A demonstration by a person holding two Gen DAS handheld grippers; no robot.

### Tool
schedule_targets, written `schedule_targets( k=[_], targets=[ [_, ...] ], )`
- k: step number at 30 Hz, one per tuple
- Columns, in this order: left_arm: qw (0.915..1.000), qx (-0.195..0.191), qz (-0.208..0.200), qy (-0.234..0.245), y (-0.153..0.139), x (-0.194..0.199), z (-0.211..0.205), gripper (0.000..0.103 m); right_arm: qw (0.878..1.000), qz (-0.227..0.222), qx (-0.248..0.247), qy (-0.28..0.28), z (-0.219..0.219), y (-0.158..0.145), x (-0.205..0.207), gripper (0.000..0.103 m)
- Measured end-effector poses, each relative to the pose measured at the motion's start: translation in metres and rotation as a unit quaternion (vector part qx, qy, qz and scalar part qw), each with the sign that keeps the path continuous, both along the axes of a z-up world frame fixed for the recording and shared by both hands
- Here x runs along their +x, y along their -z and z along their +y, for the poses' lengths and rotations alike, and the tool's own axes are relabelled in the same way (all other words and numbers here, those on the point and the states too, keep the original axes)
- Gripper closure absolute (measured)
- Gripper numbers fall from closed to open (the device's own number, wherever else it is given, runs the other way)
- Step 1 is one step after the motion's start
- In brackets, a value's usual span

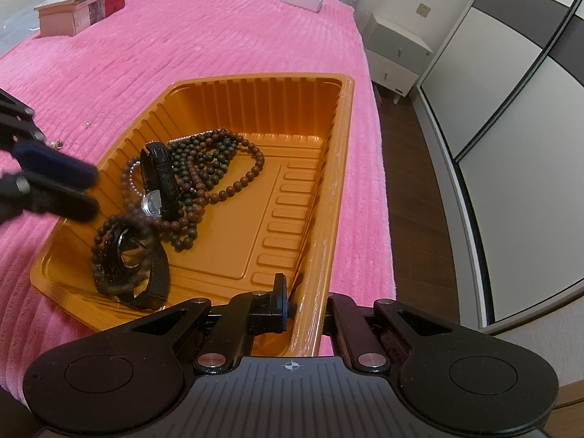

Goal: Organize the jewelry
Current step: 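Carry the small bead bracelet into the orange tray and open the left tool, then move the left tool to the pearl earring and close on it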

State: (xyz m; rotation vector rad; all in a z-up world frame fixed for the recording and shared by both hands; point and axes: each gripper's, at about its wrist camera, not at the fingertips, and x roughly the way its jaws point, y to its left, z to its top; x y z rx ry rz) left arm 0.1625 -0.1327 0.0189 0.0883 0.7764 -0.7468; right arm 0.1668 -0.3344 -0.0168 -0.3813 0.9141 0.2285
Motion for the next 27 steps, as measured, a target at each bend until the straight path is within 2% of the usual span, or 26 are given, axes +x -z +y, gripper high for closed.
schedule_targets(
  k=[6,12,15,20,27],
  targets=[
    [0.9958,0.012,-0.011,-0.09,0.001,0.002,0.064,0.086,1.0,-0.001,0.002,0.001,-0.001,0.001,-0.001,0.099],
    [0.9825,0.034,-0.024,-0.181,0.013,-0.003,0.124,0.083,1.0,-0.001,0.001,0.001,-0.002,0.001,-0.001,0.099],
    [0.9753,0.034,-0.014,-0.218,0.023,-0.005,0.148,0.083,1.0,-0.001,0.001,0.002,-0.002,0.001,-0.001,0.099],
    [0.9677,0.031,-0.008,-0.25,0.04,-0.01,0.16,0.083,1.0,0.0,0.0,0.002,-0.002,0.001,0.0,0.099],
    [0.9673,0.022,-0.02,-0.252,0.06,0.001,0.14,0.083,1.0,0.0,0.0,0.003,-0.002,0.001,0.0,0.099]
  ],
)
